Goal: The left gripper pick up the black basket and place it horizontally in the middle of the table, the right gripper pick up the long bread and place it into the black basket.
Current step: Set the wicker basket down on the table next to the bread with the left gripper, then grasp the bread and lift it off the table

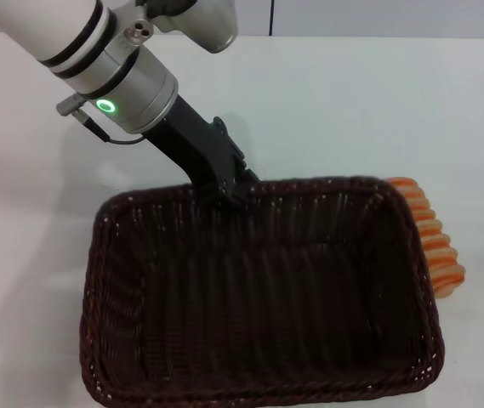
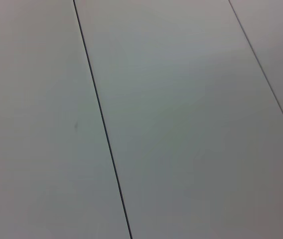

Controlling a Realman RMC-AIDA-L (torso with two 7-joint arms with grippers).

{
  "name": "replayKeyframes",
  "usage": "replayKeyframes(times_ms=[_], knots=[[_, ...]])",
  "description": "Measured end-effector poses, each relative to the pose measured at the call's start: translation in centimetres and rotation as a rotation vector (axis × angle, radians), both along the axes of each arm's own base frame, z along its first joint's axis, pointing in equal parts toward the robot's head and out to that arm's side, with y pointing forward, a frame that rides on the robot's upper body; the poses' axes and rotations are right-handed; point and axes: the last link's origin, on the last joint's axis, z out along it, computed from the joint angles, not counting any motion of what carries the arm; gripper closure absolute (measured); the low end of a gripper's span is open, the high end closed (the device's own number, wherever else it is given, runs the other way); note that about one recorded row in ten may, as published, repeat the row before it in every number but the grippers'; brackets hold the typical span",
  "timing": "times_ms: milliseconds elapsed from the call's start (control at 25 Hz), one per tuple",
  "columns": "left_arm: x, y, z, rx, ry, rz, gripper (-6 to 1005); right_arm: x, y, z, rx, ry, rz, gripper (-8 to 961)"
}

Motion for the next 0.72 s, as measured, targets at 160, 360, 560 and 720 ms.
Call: replayKeyframes(times_ms=[160,360,560,720], knots=[[1.0,0.1,-0.3,0.013,0.002,-0.093,677,0.0,0.0,0.0,0.000,0.000,0.000,108],[3.4,1.7,0.7,0.214,-0.077,-0.255,451,0.0,0.1,-0.1,-0.006,0.001,-0.002,109],[5.3,3.0,2.9,0.692,-0.251,-0.465,399,-0.1,0.0,-0.3,-0.022,-0.003,0.010,109],[5.3,2.4,2.8,1.066,-0.306,-0.606,397,-0.4,0.0,-0.8,-0.060,-0.010,0.031,109]])
